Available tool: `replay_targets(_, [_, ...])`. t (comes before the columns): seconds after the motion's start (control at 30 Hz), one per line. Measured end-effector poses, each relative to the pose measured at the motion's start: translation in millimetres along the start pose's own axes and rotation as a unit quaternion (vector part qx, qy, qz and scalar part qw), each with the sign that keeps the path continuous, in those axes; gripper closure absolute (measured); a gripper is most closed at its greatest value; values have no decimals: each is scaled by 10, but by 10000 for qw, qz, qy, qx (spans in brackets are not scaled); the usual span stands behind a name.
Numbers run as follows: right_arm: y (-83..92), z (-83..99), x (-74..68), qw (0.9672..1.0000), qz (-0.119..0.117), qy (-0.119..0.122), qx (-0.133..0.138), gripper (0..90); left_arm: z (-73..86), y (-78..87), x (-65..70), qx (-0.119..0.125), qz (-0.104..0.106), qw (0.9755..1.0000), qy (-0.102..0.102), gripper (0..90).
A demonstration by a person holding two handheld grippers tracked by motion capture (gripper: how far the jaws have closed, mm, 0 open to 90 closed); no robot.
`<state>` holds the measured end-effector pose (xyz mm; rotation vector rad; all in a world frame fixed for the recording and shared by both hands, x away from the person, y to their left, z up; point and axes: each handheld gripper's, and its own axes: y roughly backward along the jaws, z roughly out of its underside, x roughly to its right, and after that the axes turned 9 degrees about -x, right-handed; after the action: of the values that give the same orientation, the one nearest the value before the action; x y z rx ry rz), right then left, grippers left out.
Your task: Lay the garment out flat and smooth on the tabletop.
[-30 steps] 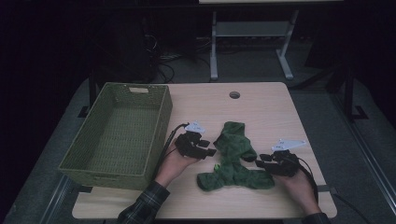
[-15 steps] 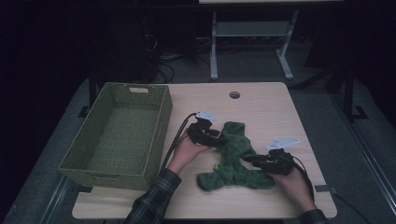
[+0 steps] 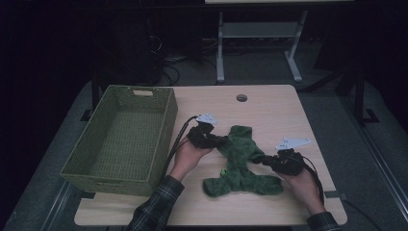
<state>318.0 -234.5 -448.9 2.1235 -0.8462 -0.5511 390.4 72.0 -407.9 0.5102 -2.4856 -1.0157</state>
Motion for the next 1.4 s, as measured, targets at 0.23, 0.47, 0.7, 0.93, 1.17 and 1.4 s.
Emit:
replay_targets(0.23, [152,-155,27,9993,68,89,350,835,159,228,20,86,-213,9995,226,860])
replay_targets(0.47, [112,-329,-12,9987,-47,248,441,841,402,249,20,-111,-468,9978,459,860])
replay_targets(0.7, [-113,-370,-24,9993,-136,326,150,841,599,73,-40,-486,-556,9957,556,859])
replay_targets(0.93, [-315,-307,24,9992,-184,249,-256,839,682,-95,-55,-700,-659,9938,554,851])
replay_targets(1.17, [-307,-248,22,9995,-105,237,-192,701,667,7,-31,-576,-720,9942,552,665])
replay_targets(1.4, [-94,-226,58,9998,-75,177,44,586,587,154,30,-377,-707,9958,442,516])
